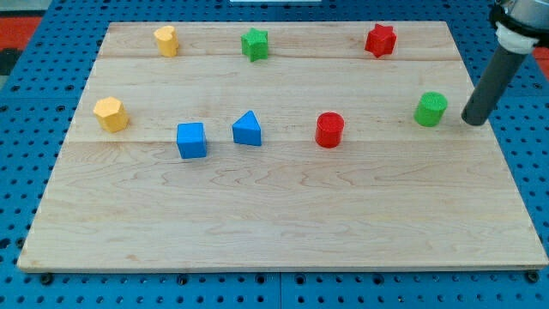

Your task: Move the red circle slightly to the right of the blue triangle

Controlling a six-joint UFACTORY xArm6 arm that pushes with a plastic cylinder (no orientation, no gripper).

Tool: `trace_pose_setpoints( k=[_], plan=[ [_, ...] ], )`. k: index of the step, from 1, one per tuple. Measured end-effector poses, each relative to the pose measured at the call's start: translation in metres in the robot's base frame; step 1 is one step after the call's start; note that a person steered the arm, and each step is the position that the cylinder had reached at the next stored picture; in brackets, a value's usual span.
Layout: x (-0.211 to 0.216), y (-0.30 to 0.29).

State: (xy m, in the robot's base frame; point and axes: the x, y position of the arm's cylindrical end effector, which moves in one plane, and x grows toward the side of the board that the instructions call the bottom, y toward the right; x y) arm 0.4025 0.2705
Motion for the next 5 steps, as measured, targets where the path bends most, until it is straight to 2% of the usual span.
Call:
trace_pose_setpoints(
  k=[2, 5],
  plan=[
    [-0.007, -0.066],
    [-0.046, -0.051]
  ],
)
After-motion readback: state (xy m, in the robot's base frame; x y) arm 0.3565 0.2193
